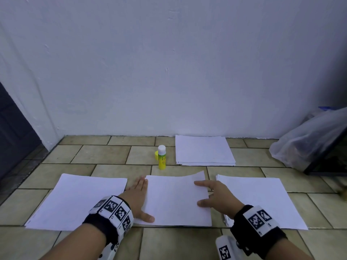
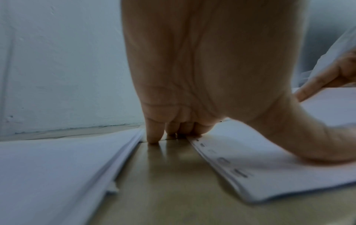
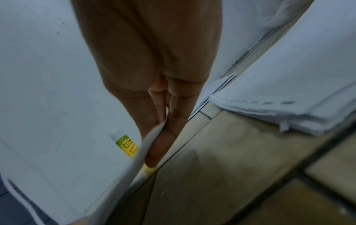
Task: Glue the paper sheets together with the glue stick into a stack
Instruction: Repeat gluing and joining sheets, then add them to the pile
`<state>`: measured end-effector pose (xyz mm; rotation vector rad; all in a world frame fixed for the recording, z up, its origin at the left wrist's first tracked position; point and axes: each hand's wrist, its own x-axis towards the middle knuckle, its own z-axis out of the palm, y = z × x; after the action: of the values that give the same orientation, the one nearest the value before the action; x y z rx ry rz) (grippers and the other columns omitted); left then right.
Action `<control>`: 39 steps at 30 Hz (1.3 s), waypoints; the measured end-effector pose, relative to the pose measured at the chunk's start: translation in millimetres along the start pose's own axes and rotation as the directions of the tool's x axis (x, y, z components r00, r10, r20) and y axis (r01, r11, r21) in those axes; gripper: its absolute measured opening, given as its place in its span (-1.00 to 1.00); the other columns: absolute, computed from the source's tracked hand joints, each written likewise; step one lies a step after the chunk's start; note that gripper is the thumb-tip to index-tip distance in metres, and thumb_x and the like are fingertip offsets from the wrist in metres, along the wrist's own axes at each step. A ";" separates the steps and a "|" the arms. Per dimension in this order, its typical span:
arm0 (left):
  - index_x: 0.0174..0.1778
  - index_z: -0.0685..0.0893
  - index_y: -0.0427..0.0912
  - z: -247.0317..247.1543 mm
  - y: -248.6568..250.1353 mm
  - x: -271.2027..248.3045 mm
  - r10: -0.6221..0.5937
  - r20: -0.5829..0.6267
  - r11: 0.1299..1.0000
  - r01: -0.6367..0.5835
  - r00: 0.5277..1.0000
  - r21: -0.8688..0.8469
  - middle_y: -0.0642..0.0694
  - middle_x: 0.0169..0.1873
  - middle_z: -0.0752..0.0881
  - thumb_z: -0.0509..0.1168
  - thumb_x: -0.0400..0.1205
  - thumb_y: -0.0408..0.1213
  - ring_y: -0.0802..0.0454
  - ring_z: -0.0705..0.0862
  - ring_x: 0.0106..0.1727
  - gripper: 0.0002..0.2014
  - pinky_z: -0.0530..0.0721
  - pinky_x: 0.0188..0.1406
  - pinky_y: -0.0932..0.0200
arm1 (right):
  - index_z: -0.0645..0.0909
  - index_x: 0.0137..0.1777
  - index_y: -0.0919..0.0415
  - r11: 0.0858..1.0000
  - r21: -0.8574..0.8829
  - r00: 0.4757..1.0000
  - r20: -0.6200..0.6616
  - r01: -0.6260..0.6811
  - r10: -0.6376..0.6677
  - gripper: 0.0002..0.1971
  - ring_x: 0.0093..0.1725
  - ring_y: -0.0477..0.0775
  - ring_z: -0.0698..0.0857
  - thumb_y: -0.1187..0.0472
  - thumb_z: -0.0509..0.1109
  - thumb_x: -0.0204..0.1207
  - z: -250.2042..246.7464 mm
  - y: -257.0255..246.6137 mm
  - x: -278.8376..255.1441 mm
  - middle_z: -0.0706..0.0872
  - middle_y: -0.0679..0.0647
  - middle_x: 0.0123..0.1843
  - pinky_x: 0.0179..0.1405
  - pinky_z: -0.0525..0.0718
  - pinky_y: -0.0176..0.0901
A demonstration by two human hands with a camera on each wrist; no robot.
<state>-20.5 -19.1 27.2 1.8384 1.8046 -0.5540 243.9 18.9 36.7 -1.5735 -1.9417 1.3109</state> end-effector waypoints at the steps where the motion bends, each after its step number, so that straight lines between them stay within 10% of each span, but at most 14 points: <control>1: 0.60 -0.45 -0.37 -2.2 -0.6 0.0 0.008 0.010 1.000 -0.008 1.000 -0.011 -0.22 0.61 -0.45 0.37 0.47 0.27 -0.10 -0.41 0.65 0.27 -0.13 0.68 -0.08 | 0.53 0.45 0.07 1.000 0.009 1.000 0.008 -0.006 0.006 -0.35 0.20 0.00 0.65 0.39 0.58 0.35 -2.7 1.2 0.7 0.57 -0.01 0.36 0.24 0.64 -0.22; 13: 0.62 -0.40 -0.33 -4.3 4.7 0.7 -0.022 -0.028 0.991 0.025 0.999 0.135 -0.22 0.64 -0.38 0.45 0.47 0.15 -0.10 -0.36 0.66 0.24 -0.08 0.67 -0.02 | 0.69 0.17 -0.07 0.987 0.160 0.999 -0.023 0.026 -0.023 -0.46 0.14 0.02 0.73 0.61 0.23 0.53 -57.3 13.4 -8.1 0.69 0.04 0.30 0.19 0.69 -0.17; 19: 0.61 -0.40 -0.37 0.2 3.4 7.0 -0.034 -0.036 0.985 0.039 0.999 0.169 -0.27 0.64 -0.37 0.45 0.46 0.17 -0.15 -0.33 0.67 0.26 -0.03 0.68 -0.06 | 0.55 0.38 0.31 0.934 0.351 0.993 -0.115 0.069 -0.031 -0.54 -0.58 -0.33 0.56 0.66 0.08 0.59 -97.1 9.8 -8.2 0.79 -0.11 -0.33 -0.57 0.45 -0.59; 24: 0.60 -0.41 -0.39 1.5 4.1 12.7 -0.060 -0.010 0.977 0.061 0.998 0.204 -0.31 0.62 -0.38 0.43 0.46 0.21 -0.20 -0.34 0.66 0.27 -0.06 0.68 -0.10 | 0.74 0.09 0.22 0.891 0.439 0.968 -0.249 0.118 -0.005 -0.62 -0.26 -0.36 0.72 0.58 0.15 0.60 -124.7 2.3 17.4 0.83 -0.14 -0.19 -0.30 0.56 -0.66; 27: 0.60 -0.40 -0.40 2.3 4.4 16.0 -0.070 -0.011 0.976 0.070 0.998 0.207 -0.33 0.62 -0.38 0.43 0.44 0.23 -0.22 -0.34 0.66 0.29 -0.07 0.68 -0.11 | 0.58 0.30 0.33 0.894 0.427 0.950 -0.311 0.140 0.000 -0.64 -0.32 -0.36 0.67 0.56 0.28 0.54 -131.6 -4.2 36.8 0.80 -0.06 -0.13 -0.31 0.53 -0.68; 31: 0.60 -0.40 -0.41 1.8 8.2 15.4 -0.084 -0.026 0.970 0.088 0.996 0.228 -0.33 0.62 -0.38 0.42 0.47 0.22 -0.22 -0.36 0.66 0.27 -0.15 0.67 -0.08 | 0.57 0.37 0.36 0.929 0.362 0.952 -0.303 0.077 0.039 -0.54 0.25 0.02 0.59 0.53 0.40 0.45 -133.8 0.2 73.4 0.63 0.20 0.28 0.21 0.43 -0.38; 39: 0.60 -0.42 -0.38 8.1 7.5 18.1 -0.112 -0.039 0.971 0.118 0.993 0.207 -0.29 0.63 -0.40 0.46 0.44 0.18 -0.20 -0.37 0.66 0.30 -0.03 0.66 -0.16 | 0.70 0.23 0.05 0.998 -0.033 0.959 -0.279 -0.052 0.040 -0.55 0.23 0.10 0.64 0.40 0.56 0.35 -121.3 7.4 140.0 0.70 0.15 0.28 0.29 0.46 -0.21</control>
<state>-11.9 -9.6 10.3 1.8918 1.9437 -0.7933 287.7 198.1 54.5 -1.7272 -1.7769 1.0078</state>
